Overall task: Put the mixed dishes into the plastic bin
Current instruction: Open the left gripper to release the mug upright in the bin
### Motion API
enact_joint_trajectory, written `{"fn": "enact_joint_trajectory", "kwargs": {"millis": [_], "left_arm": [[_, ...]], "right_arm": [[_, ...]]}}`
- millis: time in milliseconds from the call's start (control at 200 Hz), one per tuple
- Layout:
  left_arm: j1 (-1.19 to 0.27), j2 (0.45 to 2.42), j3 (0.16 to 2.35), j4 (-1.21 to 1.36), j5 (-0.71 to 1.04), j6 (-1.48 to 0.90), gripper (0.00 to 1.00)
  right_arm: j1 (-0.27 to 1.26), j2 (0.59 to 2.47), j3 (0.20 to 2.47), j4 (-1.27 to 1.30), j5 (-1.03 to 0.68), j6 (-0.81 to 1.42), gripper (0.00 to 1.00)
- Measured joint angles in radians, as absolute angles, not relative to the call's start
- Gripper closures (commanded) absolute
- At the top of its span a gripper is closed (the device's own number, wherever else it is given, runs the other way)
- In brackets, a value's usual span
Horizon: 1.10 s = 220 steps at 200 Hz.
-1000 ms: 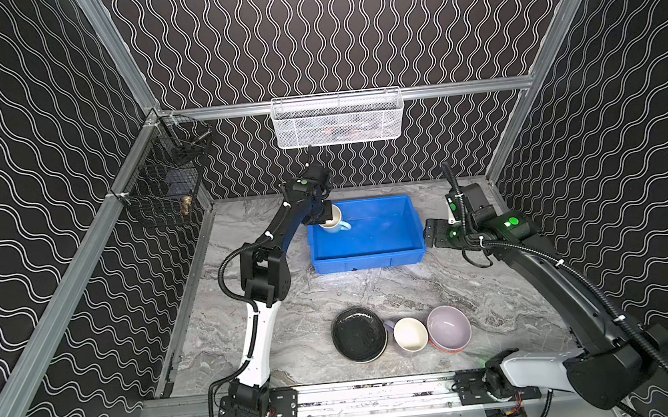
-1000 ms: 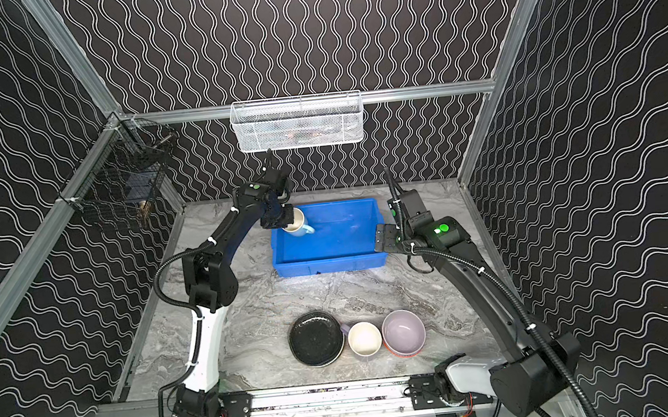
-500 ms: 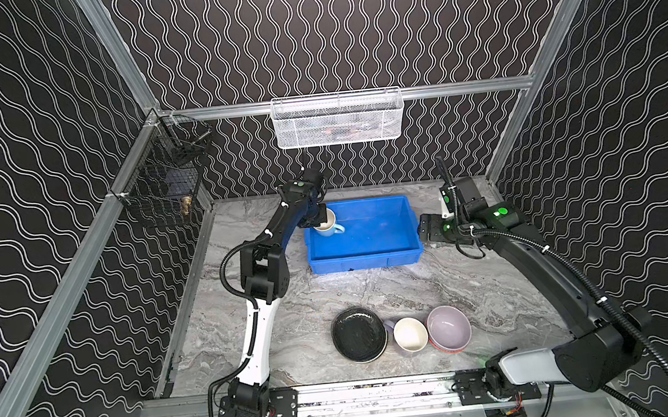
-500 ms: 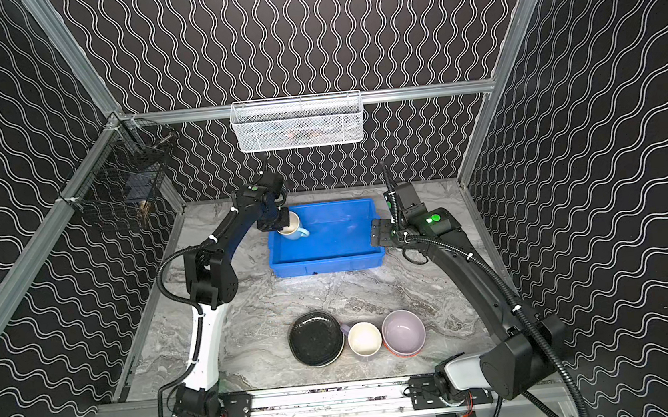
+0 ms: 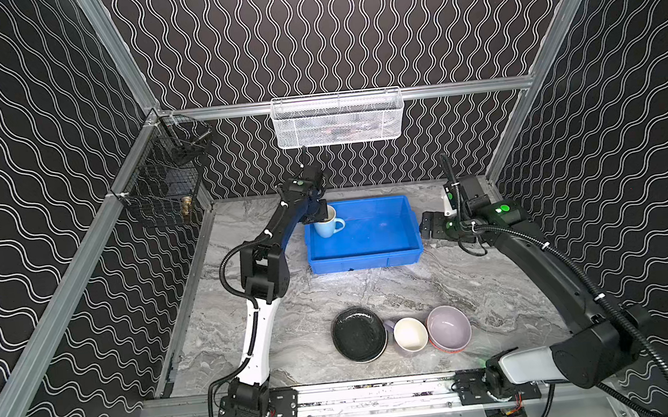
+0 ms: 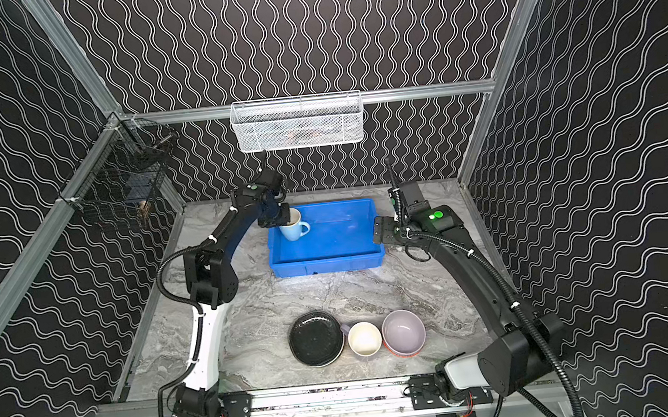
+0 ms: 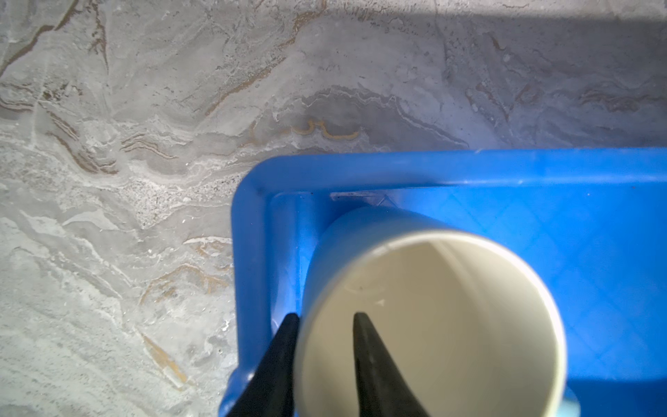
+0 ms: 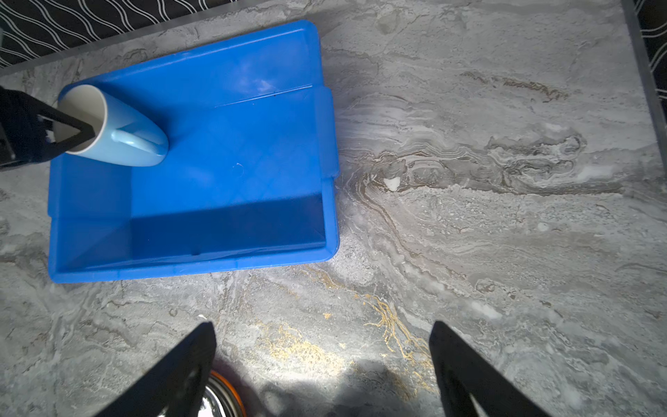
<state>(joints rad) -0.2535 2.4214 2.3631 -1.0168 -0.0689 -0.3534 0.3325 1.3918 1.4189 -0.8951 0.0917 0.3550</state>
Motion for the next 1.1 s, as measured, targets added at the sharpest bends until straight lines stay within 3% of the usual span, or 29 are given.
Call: {"fn": "enact_joint_trajectory", "kwargs": {"millis": [305,641,1101], "left_arm": [[-0.245,2.385,2.352,-1.010,-0.029,-0.364,0.44],[-0.237,2.272,2.273,-0.974,0.025,-0.363,0.37],[-0.249,1.868,1.797,-0.899,0.065,-0.337,0.27]], "right_arm": [[0.326,1.394,1.428,-0.895,0.080,0.348,0.05],[0.326,1.380,1.429,-0.896,0.065,0.348,0.05],[0.327,1.299,1.396,-0.941,0.071,0.360,0.01]]}}
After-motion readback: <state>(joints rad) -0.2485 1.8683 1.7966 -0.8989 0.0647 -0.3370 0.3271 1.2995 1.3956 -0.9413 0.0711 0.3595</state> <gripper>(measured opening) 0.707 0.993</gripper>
